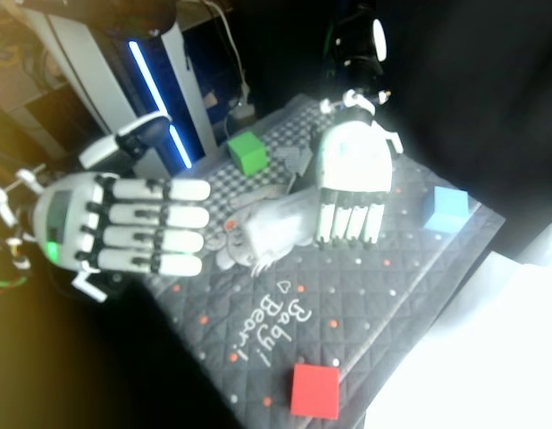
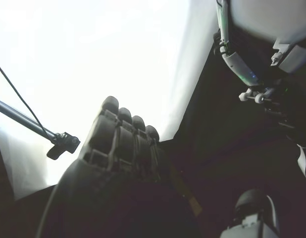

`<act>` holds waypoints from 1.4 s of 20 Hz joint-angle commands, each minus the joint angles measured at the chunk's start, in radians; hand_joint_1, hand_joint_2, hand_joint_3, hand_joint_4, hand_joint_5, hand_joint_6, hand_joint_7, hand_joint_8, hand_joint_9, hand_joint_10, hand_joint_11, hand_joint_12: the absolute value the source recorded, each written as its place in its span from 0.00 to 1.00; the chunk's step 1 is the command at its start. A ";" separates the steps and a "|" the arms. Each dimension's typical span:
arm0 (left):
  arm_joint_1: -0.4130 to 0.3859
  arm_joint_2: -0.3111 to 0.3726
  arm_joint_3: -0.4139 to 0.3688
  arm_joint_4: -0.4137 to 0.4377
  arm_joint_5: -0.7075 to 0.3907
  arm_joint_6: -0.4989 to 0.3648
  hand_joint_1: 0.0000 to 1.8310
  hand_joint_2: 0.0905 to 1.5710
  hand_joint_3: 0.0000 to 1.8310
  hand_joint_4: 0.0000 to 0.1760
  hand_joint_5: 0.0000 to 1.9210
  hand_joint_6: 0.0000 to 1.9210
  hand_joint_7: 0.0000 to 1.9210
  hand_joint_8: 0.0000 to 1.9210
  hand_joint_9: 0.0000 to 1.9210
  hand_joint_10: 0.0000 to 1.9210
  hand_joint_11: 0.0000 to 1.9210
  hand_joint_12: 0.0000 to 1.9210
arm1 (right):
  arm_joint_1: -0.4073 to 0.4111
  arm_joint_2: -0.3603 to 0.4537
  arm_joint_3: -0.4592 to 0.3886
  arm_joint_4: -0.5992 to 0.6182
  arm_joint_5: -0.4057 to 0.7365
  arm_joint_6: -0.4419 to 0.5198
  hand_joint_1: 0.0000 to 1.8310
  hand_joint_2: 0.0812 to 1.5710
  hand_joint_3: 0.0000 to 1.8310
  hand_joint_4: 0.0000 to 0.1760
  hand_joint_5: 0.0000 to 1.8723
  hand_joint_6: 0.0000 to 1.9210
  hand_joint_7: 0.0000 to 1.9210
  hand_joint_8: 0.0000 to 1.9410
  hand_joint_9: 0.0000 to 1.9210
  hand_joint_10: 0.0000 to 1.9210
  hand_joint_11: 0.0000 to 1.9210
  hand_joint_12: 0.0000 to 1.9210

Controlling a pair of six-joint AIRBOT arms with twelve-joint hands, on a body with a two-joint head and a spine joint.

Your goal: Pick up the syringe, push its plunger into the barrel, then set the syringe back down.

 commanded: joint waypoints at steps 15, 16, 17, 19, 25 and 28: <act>0.020 0.056 -0.035 -0.024 -0.178 0.007 0.24 0.34 0.00 1.00 0.00 0.00 0.00 0.00 0.00 0.00 0.00 0.00 | 0.015 0.005 -0.009 0.014 0.144 0.003 0.02 0.51 0.00 0.00 0.00 0.00 0.00 0.00 0.00 0.00 0.02 0.00; 0.030 0.085 -0.053 -0.057 -0.210 0.028 0.24 0.35 0.00 1.00 0.00 0.00 0.00 0.00 0.00 0.00 0.00 0.00 | 0.015 0.005 -0.012 0.013 0.147 0.003 0.02 0.52 0.01 0.00 0.00 0.00 0.00 0.00 0.00 0.00 0.02 0.00; 0.039 0.123 -0.079 -0.086 -0.245 0.051 0.23 0.35 0.00 1.00 0.00 0.00 0.00 0.00 0.00 0.00 0.00 0.00 | 0.015 0.005 -0.016 0.013 0.152 0.003 0.03 0.53 0.01 0.00 0.00 0.00 0.00 0.00 0.00 0.00 0.02 0.00; 0.058 0.215 -0.147 -0.153 -0.327 0.112 0.24 0.35 0.00 1.00 0.00 0.00 0.00 0.00 0.00 0.00 0.00 0.00 | 0.015 0.007 -0.021 0.013 0.164 0.003 0.04 0.52 0.00 0.00 0.02 0.01 0.00 0.00 0.00 0.00 0.03 0.00; 0.129 0.414 -0.316 -0.196 -0.584 0.179 0.30 0.41 0.01 0.85 0.00 0.00 0.00 0.00 0.00 0.00 0.00 0.00 | 0.014 0.029 -0.044 0.000 0.192 -0.022 0.07 0.53 0.01 0.00 0.01 0.00 0.00 0.00 0.00 0.00 0.01 0.00; 0.158 0.490 -0.376 -0.175 -0.658 0.179 0.35 0.46 0.00 0.43 0.00 0.00 0.00 0.00 0.00 0.00 0.00 0.00 | 0.014 0.050 -0.069 -0.013 0.211 -0.051 0.06 0.54 0.01 0.00 0.01 0.00 0.00 0.00 0.00 0.00 0.00 0.00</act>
